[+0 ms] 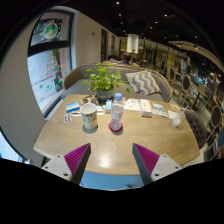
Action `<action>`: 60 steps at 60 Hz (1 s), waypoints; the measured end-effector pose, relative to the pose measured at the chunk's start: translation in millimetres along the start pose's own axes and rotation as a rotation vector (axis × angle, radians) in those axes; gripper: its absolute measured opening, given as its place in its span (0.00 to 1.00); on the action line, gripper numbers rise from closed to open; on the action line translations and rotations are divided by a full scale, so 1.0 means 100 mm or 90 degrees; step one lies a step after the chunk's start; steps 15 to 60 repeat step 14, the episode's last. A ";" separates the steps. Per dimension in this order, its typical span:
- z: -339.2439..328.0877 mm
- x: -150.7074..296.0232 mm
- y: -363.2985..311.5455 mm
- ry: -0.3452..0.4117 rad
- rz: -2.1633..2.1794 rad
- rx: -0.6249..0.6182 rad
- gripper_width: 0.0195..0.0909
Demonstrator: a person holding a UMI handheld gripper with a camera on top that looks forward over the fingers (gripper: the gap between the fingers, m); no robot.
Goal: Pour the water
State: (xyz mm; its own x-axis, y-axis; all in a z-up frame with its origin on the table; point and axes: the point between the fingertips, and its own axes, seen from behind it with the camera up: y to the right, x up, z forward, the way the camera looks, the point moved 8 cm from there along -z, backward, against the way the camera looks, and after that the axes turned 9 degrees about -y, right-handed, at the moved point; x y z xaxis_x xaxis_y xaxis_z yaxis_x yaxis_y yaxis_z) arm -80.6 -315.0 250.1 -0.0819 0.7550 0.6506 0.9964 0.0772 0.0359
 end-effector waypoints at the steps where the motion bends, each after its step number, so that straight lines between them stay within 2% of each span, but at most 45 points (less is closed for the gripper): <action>1: -0.01 -0.01 0.01 -0.001 0.002 -0.001 0.92; 14: -0.09 -0.02 0.03 0.008 -0.001 -0.033 0.92; 60: -0.09 -0.02 0.03 0.008 -0.001 -0.033 0.92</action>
